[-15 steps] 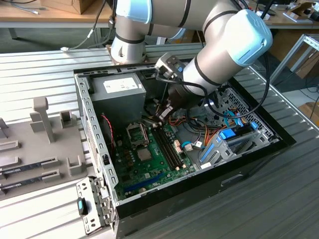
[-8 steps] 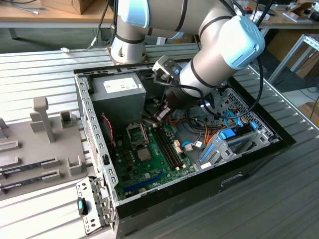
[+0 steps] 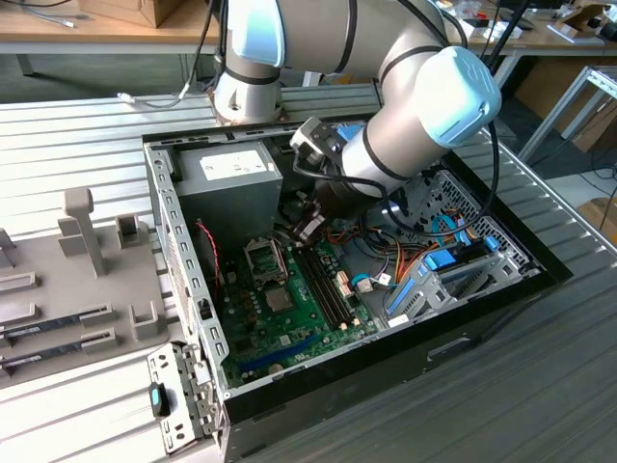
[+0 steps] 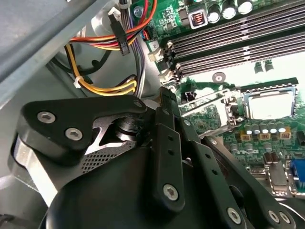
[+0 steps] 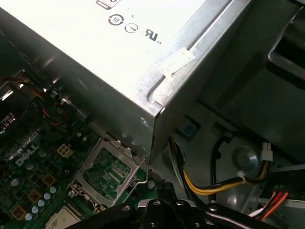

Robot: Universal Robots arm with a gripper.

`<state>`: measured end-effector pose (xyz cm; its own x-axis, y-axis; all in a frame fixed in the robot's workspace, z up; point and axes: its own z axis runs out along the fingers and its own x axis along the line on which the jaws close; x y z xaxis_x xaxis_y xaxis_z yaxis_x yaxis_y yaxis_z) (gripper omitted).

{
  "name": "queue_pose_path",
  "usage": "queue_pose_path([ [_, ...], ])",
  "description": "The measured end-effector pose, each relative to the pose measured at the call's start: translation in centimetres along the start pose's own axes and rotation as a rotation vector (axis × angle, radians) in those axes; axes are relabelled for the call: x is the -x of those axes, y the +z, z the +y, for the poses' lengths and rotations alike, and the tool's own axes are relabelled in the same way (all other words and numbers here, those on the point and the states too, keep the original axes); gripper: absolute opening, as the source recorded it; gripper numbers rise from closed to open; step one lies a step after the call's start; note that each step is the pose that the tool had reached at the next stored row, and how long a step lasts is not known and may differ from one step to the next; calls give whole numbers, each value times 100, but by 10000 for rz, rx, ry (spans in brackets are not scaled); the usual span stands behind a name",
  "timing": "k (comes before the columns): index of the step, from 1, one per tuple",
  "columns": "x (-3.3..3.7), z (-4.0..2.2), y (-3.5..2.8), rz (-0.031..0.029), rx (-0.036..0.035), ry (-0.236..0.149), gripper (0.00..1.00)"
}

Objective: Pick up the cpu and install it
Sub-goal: 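Close the cpu cover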

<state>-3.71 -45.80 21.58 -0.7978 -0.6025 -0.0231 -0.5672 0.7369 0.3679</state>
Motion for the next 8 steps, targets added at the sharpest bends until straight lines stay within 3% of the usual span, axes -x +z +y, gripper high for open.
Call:
queue_pose_path([
  [8,-38,24,120,-32,76,-71,11],
])
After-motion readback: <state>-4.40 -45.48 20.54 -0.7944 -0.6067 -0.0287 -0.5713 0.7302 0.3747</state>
